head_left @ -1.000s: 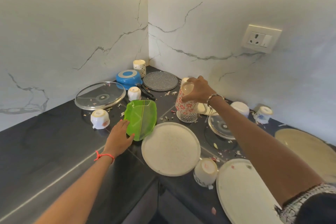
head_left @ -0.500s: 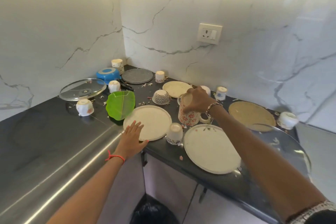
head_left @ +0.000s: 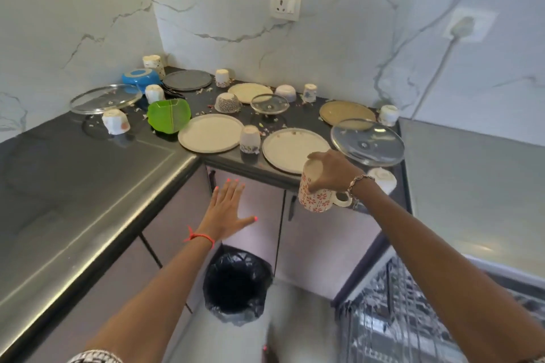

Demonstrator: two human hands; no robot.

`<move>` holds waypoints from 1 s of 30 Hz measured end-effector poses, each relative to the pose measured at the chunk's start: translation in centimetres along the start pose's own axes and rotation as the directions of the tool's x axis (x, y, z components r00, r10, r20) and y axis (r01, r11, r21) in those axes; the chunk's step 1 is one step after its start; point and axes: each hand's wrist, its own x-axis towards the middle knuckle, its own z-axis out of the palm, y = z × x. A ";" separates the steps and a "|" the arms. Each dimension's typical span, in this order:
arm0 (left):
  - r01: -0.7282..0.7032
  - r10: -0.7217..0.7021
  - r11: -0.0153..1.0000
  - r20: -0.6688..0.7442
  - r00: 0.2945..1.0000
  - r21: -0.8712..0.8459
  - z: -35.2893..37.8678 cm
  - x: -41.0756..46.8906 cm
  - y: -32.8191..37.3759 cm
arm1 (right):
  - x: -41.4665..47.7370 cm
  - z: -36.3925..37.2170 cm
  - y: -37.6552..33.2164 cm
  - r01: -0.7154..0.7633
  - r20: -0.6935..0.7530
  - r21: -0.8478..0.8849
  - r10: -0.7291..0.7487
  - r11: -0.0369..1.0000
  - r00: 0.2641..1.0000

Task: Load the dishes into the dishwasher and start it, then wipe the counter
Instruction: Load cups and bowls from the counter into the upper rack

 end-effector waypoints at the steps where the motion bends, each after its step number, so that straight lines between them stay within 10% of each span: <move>1: -0.006 0.006 1.000 0.021 1.000 0.001 0.7 -1.1 0.6 | -1.7 0.5 0.4 -0.007 0.010 0.010 0.006 1.000 1.000; 30: -0.250 0.245 0.968 0.230 0.942 -0.009 17.6 -27.9 31.1 | -42.9 11.1 19.5 -0.224 0.070 0.033 0.222 0.974 0.973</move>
